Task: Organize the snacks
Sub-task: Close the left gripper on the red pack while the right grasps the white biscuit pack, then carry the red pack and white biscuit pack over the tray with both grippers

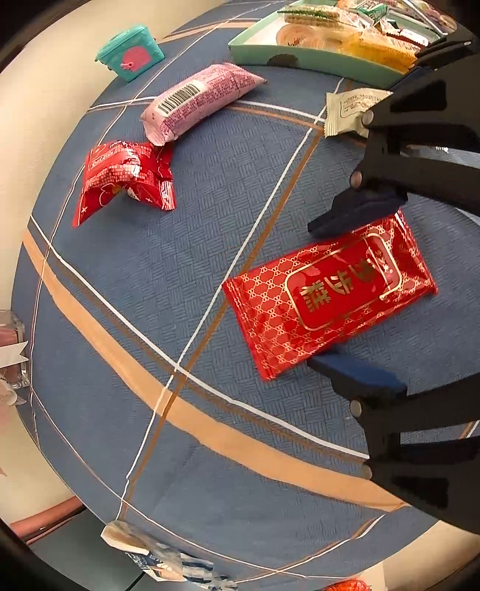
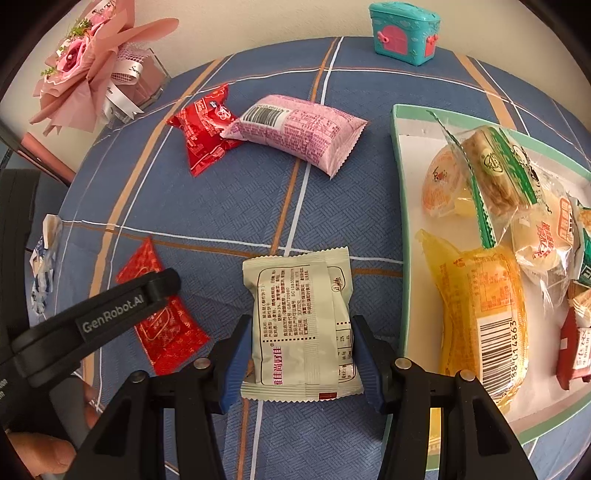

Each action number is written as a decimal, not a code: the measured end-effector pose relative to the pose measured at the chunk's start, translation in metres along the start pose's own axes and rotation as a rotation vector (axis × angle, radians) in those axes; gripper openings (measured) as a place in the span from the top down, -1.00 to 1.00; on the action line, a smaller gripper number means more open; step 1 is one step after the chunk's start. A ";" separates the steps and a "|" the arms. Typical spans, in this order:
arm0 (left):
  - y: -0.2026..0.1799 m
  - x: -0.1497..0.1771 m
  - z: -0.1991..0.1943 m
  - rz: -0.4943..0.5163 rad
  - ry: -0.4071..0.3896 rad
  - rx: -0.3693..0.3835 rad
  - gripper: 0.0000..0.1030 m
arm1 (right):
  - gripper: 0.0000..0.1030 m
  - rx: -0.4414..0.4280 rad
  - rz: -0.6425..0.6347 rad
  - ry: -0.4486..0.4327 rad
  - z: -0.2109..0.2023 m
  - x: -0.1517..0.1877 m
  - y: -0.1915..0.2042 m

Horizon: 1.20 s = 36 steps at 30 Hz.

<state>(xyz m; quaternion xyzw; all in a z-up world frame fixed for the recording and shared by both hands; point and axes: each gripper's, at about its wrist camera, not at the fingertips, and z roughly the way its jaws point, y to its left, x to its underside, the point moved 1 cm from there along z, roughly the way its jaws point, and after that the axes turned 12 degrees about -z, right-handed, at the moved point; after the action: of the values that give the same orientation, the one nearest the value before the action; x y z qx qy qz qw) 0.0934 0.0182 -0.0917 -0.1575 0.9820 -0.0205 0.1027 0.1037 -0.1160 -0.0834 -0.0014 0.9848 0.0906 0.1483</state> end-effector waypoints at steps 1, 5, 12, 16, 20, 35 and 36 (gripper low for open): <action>0.000 0.002 -0.001 0.005 0.000 -0.004 -0.15 | -0.07 -0.003 0.001 -0.001 0.000 0.000 0.000; -0.002 0.007 -0.005 -0.005 0.010 0.023 0.01 | -0.07 -0.015 0.004 -0.008 -0.006 0.003 -0.001; 0.007 0.005 -0.014 -0.037 0.026 0.083 0.07 | -0.07 -0.036 0.004 -0.024 -0.016 0.004 -0.002; 0.010 0.004 -0.039 -0.034 -0.017 0.103 0.07 | -0.07 -0.046 0.002 -0.052 -0.029 0.006 -0.003; 0.011 0.004 -0.065 -0.034 -0.074 0.133 0.07 | -0.07 -0.068 0.008 -0.080 -0.042 0.006 -0.006; -0.011 -0.006 -0.119 -0.022 -0.210 0.220 0.07 | -0.07 -0.041 0.020 -0.226 -0.116 0.011 -0.018; -0.013 -0.005 -0.123 -0.018 -0.219 0.224 0.07 | -0.07 -0.037 0.026 -0.230 -0.119 0.010 -0.021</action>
<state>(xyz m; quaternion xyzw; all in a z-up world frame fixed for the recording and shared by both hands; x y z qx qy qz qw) 0.0767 0.0082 0.0303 -0.1552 0.9549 -0.1138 0.2261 0.0596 -0.1576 0.0217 0.0190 0.9593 0.1100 0.2592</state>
